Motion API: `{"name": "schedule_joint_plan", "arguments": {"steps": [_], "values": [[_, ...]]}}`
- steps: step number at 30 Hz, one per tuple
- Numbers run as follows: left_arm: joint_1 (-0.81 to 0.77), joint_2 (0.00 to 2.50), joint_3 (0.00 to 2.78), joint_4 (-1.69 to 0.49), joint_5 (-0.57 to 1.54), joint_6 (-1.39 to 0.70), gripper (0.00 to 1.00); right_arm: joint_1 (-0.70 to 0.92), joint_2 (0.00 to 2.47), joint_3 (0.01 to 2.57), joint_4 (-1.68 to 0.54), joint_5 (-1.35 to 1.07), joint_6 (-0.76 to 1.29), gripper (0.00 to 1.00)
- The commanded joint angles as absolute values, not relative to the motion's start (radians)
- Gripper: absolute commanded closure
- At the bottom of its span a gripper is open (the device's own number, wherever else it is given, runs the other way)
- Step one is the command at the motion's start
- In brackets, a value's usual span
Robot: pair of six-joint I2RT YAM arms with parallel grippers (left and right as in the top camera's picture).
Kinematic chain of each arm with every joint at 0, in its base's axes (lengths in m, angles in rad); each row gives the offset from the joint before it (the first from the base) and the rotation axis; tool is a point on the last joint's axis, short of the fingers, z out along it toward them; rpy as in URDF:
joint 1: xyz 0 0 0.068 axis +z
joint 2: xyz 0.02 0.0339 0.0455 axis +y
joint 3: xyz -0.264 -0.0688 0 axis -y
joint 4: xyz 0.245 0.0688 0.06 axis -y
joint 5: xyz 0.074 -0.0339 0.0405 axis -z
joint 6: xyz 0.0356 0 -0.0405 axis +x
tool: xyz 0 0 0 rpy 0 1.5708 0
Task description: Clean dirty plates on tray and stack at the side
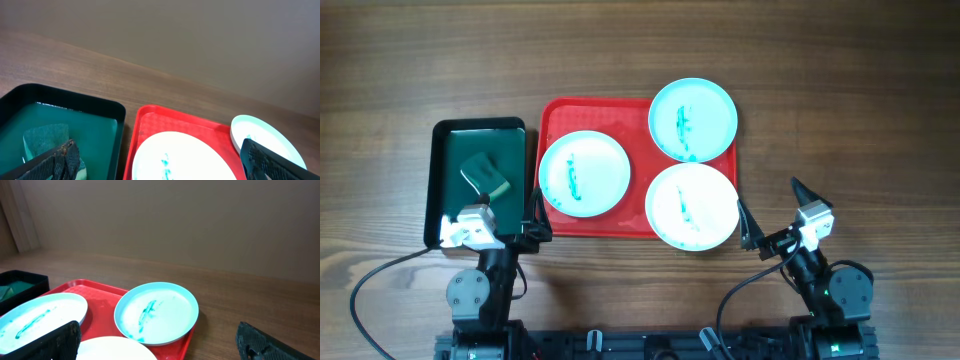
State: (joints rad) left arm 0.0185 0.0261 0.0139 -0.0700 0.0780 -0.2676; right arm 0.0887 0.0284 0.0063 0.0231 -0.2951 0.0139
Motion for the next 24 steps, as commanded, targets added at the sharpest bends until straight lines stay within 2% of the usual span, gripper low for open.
{"name": "schedule_joint_plan", "arguments": {"steps": [1, 15, 20, 24], "values": [[0.011, 0.026, 0.006, -0.067, 0.096, -0.273, 0.00, 0.085, 0.023, 0.006, 0.026, -0.274, 0.019, 0.00], [0.011, 0.044, 0.089, -0.059, 0.130, -0.241, 0.00, 0.085, 0.027, 0.036, 0.059, -0.302, 0.134, 0.00], [0.011, 0.201, 0.244, -0.095, 0.131, -0.239, 0.00, 0.085, 0.094, 0.119, 0.059, -0.323, 0.134, 0.00], [0.011, 0.455, 0.447, -0.174, 0.131, -0.239, 0.00, 0.085, 0.263, 0.269, 0.039, -0.353, 0.133, 0.00]]}}
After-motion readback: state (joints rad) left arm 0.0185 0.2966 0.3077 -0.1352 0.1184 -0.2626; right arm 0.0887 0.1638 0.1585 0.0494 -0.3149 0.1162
